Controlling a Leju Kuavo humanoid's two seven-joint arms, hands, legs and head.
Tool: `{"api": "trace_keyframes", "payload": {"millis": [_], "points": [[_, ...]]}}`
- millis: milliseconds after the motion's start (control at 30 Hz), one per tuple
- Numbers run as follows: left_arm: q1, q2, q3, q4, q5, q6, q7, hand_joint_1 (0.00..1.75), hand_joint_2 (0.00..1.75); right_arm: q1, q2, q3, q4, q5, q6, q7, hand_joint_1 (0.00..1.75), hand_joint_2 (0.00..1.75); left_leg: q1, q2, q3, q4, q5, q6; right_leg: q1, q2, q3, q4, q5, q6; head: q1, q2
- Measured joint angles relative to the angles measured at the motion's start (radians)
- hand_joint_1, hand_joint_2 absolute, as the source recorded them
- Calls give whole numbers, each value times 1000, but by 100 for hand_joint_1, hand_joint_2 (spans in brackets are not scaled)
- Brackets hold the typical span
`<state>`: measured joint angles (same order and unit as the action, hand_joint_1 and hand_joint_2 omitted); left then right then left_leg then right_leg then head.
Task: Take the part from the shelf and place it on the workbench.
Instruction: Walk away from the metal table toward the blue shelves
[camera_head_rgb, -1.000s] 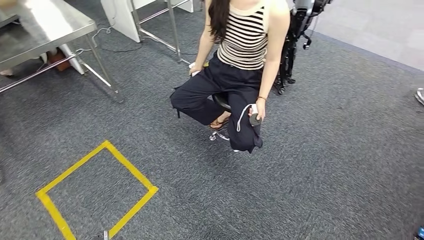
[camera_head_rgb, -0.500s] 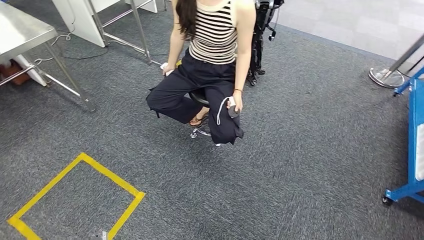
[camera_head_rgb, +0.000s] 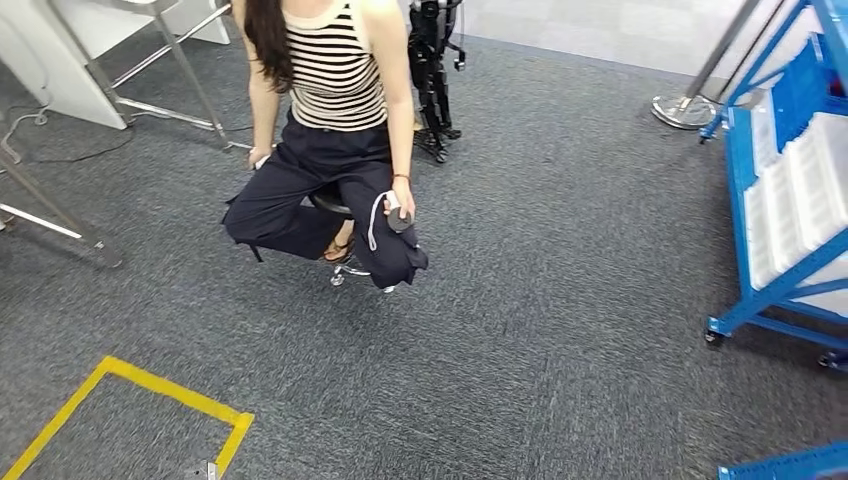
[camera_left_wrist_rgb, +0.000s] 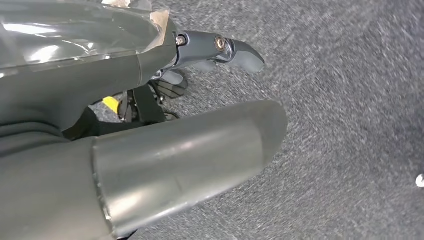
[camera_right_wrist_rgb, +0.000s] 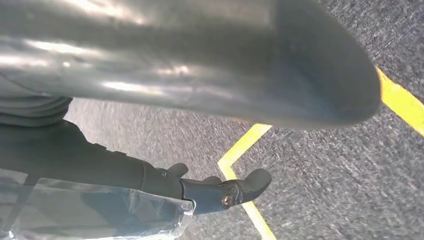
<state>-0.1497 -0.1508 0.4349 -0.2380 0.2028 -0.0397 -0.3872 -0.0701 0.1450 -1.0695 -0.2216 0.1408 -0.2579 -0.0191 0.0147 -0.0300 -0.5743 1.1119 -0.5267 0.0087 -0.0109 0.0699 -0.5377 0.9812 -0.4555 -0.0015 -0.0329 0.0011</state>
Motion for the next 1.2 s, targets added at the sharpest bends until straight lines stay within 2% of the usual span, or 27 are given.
{"api": "trace_keyframes", "payload": {"millis": [67, 100, 167, 233, 300, 367, 400, 433, 467, 500, 533, 567, 600, 667, 700, 767, 833, 867, 900, 933, 967, 1000, 1067, 1100, 1133, 1167, 1200], "points": [[-2, 2, 0, 0, 0, 0, 0, 0, 0, -2, 2, 0, 0, 0, 0, 0, 0, 0, 2, -36, 42, -95, 35, 6, 3, 22, -5, 4, 1, 7, 0, 0], [-4, 2, 0, 0, -1, 0, 0, 0, 0, -3, 2, 0, 0, 0, 0, 0, 0, 0, 0, -43, 47, -109, 36, 9, 3, 31, -10, 5, 4, 13, -1, 0], [-8, 2, -1, 0, -1, 0, 1, 0, 0, -1, 3, -1, 0, 0, 0, -1, 0, 0, -2, -25, 46, -115, 41, 20, -1, 46, -24, 5, 9, 26, -1, 0], [-11, 2, -2, 0, -1, 1, 1, 0, 0, 1, 3, -1, 0, 0, 0, -1, 0, 0, -1, -2, 48, -125, 49, 34, -1, 13, -46, 37, -9, 31, 3, 0], [-11, 2, -2, 0, -1, 1, 1, 0, 0, -2, 3, -1, 0, 0, 0, -1, 0, 0, -3, 26, 46, -130, 53, 44, 0, -39, -102, 152, -66, 26, 11, 0], [-8, 3, -2, 0, -1, 1, 1, 0, 0, -3, 4, -1, 0, 0, 0, -1, 0, 0, -7, 56, 43, -130, 53, 46, -3, -56, -165, 284, -119, 27, 14, 0], [-8, 3, -2, 0, -1, 2, 1, 0, 0, -2, 4, -1, 0, 0, 0, -1, 0, 0, -8, 70, 42, -130, 53, 46, -5, -59, -173, 308, -124, 33, 14, 0], [-8, 3, -2, 0, -1, 4, 1, 0, 0, 0, 3, -1, 0, 1, 1, -1, 0, 0, -9, 82, 42, -129, 52, 46, -6, -63, -158, 287, -113, 41, 15, 0], [-8, 3, -2, 0, 1, 7, 2, 0, 0, 1, 3, -1, 0, 2, 1, -1, 0, 0, -9, 94, 43, -129, 52, 45, -7, -72, -122, 226, -91, 50, 15, 0], [-9, 3, -2, 0, 2, 10, 2, 0, 0, 1, 2, -1, 0, 3, 1, -1, 0, 0, -9, 105, 45, -129, 51, 43, -7, -93, -75, 146, -66, 56, 16, 0], [-9, 3, -2, 0, 4, 13, 2, 0, 0, -1, 2, -1, 0, 3, 2, -1, 0, 0, -12, 115, 46, -128, 49, 39, -6, -114, -35, 74, -44, 56, 17, 0], [-9, 4, -2, 0, 5, 13, 2, 0, 0, -3, 1, -1, 0, 4, 2, -1, 0, 0, -15, 124, 48, -126, 47, 34, -4, -129, -8, 27, -29, 52, 17, 0], [-9, 4, -2, 0, 6, 13, 3, 0, 0, -4, 1, -1, 0, 3, 2, -1, 0, 0, -17, 132, 49, -125, 46, 28, -1, -136, 2, 6, -21, 45, 16, 0], [-12, 2, -2, 0, 7, 13, 4, 0, 0, -3, 0, -2, 0, 3, 3, -1, 0, 0, -15, 148, 53, -126, 45, 16, 3, -118, -2, 2, -15, 29, 14, 0], [-15, 1, -2, 0, 8, 13, 4, 0, 0, -2, -1, -2, 0, 2, 3, -1, 0, 0, -12, 143, 54, -122, 39, 9, 2, -108, -2, -1, -12, 22, 14, 0], [-18, 1, -2, 0, 8, 13, 5, 0, 0, -3, -2, -2, 0, 1, 2, -1, 0, 0, -6, 99, 34, -67, -4, -2, -2, -88, 3, -7, -5, 7, 9, 0], [-15, 1, -3, 0, 8, 14, 7, 0, 0, -7, -2, -3, 0, 0, 2, -1, 0, 0, -2, 48, -22, 57, -74, -7, -2, -67, 1, -7, 0, -1, 2, 0], [-13, 1, -3, 0, 8, 15, 7, 0, 0, -7, -2, -3, 0, -1, 2, -1, 0, 0, -2, 37, -51, 116, -98, -8, 0, -54, -1, -7, 1, -3, 1, 0], [-11, 1, -4, 0, 8, 16, 8, 0, 0, -7, -1, -4, 0, -2, 2, 0, 0, 0, -2, 33, -70, 150, -104, -8, 2, -41, -3, -6, 2, -3, 0, 0], [-10, 1, -4, 0, 8, 17, 9, 0, 0, -7, -1, -5, 0, -3, 2, 0, 0, 0, -2, 30, -71, 149, -89, -6, 3, -28, -3, -5, 2, -4, -1, 0], [-11, 1, -5, 0, 8, 18, 9, 0, 0, -6, -1, -6, 0, -4, 2, 0, 0, 0, -2, 26, -54, 109, -57, -4, 4, -15, -3, -3, 3, -4, -1, 0], [-11, 2, -6, 0, 8, 19, 9, 0, 0, -6, -1, -6, 0, -4, 2, 1, 0, 0, -1, 11, -23, 43, -16, -1, 4, -2, -3, -1, 2, -4, -1, 0], [-13, 4, -7, 0, 8, 19, 10, 0, 0, -8, -1, -7, 0, -5, 2, 1, 0, 0, 2, -32, 32, -73, 31, 5, 7, 21, -7, 5, 3, 1, -2, 0], [-13, 5, -8, 0, 8, 19, 10, 0, 0, -10, 0, -7, 0, -6, 2, 1, 0, 0, 1, -47, 44, -102, 38, 8, 7, 32, -11, 6, 5, 6, -2, 0], [-14, 5, -8, 0, 8, 20, 11, 0, 0, -11, 0, -7, 0, -6, 2, 2, 0, 0, -1, -49, 46, -110, 35, 11, 6, 42, -17, 7, 8, 12, -2, 0], [-14, 5, -8, 0, 8, 20, 11, 0, 0, -10, 0, -7, 0, -6, 2, 2, 0, 0, -3, -39, 46, -113, 38, 16, 3, 53, -24, 6, 11, 19, -1, 0], [-16, 5, -8, 0, 8, 20, 11, 0, 0, -8, 0, -7, 1, -6, 2, 2, 0, 0, -3, -27, 46, -117, 43, 23, 1, 48, -30, 9, 11, 23, -1, 0]]}}
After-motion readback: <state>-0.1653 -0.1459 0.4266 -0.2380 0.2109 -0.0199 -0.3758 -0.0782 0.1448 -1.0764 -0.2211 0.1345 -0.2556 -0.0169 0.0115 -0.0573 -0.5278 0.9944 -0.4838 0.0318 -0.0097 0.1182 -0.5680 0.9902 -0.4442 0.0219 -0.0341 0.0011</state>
